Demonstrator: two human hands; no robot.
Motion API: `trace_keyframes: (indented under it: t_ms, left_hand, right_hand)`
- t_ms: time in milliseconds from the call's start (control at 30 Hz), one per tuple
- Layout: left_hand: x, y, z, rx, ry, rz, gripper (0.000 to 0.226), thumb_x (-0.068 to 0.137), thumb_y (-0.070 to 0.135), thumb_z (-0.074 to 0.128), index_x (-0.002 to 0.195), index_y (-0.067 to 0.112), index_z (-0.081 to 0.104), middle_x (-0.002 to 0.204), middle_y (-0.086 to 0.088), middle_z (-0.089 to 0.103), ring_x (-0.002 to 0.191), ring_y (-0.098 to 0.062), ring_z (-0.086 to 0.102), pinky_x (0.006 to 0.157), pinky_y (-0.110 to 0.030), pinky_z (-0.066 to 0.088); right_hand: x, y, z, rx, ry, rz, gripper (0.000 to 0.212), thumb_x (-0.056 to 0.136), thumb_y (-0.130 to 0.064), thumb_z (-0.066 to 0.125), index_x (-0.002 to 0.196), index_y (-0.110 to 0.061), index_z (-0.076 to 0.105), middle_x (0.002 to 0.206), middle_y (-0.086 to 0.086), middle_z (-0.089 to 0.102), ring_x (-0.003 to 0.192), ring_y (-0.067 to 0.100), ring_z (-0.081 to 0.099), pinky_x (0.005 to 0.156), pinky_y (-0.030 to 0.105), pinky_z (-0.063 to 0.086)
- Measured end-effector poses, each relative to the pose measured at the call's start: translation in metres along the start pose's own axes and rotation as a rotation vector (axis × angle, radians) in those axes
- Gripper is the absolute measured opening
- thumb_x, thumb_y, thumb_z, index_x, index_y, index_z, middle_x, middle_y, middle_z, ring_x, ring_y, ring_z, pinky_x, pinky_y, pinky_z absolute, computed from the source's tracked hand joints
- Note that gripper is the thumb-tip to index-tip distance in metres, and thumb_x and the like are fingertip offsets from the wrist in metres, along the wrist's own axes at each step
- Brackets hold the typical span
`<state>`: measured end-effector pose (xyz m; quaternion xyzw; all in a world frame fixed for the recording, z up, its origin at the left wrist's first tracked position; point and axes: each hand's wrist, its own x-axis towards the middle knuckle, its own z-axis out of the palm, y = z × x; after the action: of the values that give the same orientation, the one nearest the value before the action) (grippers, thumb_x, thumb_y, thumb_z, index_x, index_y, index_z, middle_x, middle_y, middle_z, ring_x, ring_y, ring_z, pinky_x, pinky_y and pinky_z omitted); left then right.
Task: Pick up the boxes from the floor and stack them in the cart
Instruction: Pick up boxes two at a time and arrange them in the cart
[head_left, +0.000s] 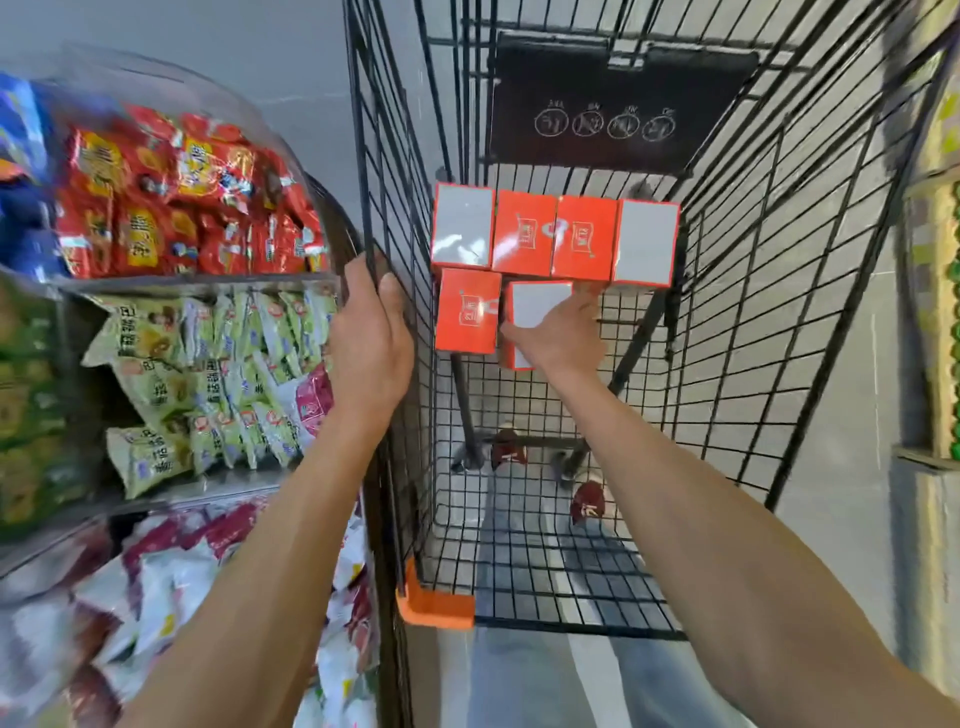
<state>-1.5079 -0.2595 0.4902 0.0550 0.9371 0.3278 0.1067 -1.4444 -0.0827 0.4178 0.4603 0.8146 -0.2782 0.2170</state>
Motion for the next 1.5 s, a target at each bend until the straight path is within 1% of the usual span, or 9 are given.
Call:
trace_keyframes:
  t_ms: [267,500,733,800,867,933,1033,1167,1500]
  left_hand:
    - [-0.001,-0.005,0.006,-0.001,0.000,0.005,0.042,0.104,0.038,0.022,0.139,0.016,0.032,0.086,-0.007,0.066,0.075,-0.032,0.064,0.067,-0.051,0.053]
    - [-0.002,0.002,0.005,0.013,0.007,0.015,0.037,0.106,0.030,0.025,0.139,0.015,0.034,0.094,-0.004,0.066,0.078,-0.027,0.063,0.068,-0.045,0.052]
    - [-0.005,0.007,0.000,0.128,-0.012,0.019,0.039,0.105,0.031,0.029,0.140,0.014,0.026,0.090,-0.007,0.066,0.071,-0.033,0.062,0.058,-0.038,0.045]
    - [-0.009,0.014,-0.007,0.196,-0.075,0.029,0.039,0.104,0.033,0.034,0.138,0.017,0.024,0.086,-0.004,0.063,0.069,-0.033,0.063,0.053,-0.032,0.038]
    - [-0.011,0.024,-0.019,0.322,-0.142,0.036,0.046,0.103,0.035,0.037,0.141,0.012,0.023,0.100,-0.013,0.065,0.079,-0.037,0.067,0.053,-0.033,0.039]
    - [-0.011,0.040,-0.035,0.543,-0.214,0.048,0.060,0.103,0.043,0.034,0.145,0.001,0.023,0.132,-0.022,0.054,0.101,-0.042,0.064,0.063,-0.043,0.047]
    - [-0.010,0.070,-0.060,0.803,-0.301,0.091,0.063,0.100,0.053,0.032,0.129,-0.001,0.044,0.125,-0.021,0.056,0.107,-0.041,0.061,0.079,-0.047,0.051]
    - [-0.025,0.133,-0.074,1.049,-0.342,0.308,0.034,0.095,0.034,0.045,0.117,0.012,0.057,0.118,-0.012,0.062,0.111,-0.032,0.060,0.086,-0.042,0.048]
    - [-0.162,0.338,0.026,1.004,-0.325,0.840,0.033,0.094,0.035,0.045,0.119,0.017,0.057,0.120,-0.007,0.063,0.115,-0.028,0.056,0.092,-0.040,0.043]
  right_hand:
    - [0.017,-0.013,0.014,0.077,-0.028,0.108,0.133,0.064,-0.068,0.076,0.152,-0.002,0.000,0.158,0.019,0.016,0.133,0.035,0.044,0.093,0.045,0.048]
    - [0.024,0.002,0.016,0.185,-0.121,0.040,0.086,0.082,-0.038,0.071,0.146,-0.004,0.024,0.145,0.015,0.037,0.124,0.033,0.050,0.093,0.038,0.047]
    - [0.013,0.015,-0.045,0.033,-0.195,-0.168,0.068,0.069,-0.052,0.052,0.126,-0.016,0.056,0.124,0.010,0.060,0.111,0.031,0.059,0.087,0.038,0.051]
    - [-0.002,0.020,-0.072,-0.080,-0.176,-0.237,0.047,0.080,-0.040,0.059,0.122,-0.019,0.061,0.121,0.007,0.060,0.112,0.032,0.057,0.088,0.040,0.051]
    - [-0.019,0.027,-0.095,-0.162,-0.137,-0.280,0.049,0.078,-0.048,0.061,0.121,-0.027,0.059,0.122,0.002,0.059,0.116,0.030,0.056,0.089,0.041,0.051]
    - [-0.032,0.038,-0.112,-0.273,-0.129,-0.285,0.054,0.077,-0.048,0.063,0.125,-0.024,0.056,0.126,0.006,0.056,0.120,0.032,0.053,0.091,0.042,0.051]
    - [-0.062,0.059,-0.148,-0.392,-0.061,-0.314,0.056,0.083,-0.051,0.061,0.130,-0.022,0.054,0.131,0.008,0.055,0.122,0.030,0.052,0.093,0.044,0.050]
    - [-0.100,0.098,-0.209,-0.443,-0.028,-0.297,0.047,0.089,-0.041,0.056,0.131,-0.022,0.054,0.126,0.011,0.059,0.117,0.030,0.055,0.092,0.041,0.048]
    - [-0.203,0.308,-0.333,-0.282,0.193,-0.070,0.049,0.094,-0.042,0.051,0.135,-0.015,0.047,0.133,0.012,0.051,0.124,0.031,0.046,0.094,0.042,0.043]
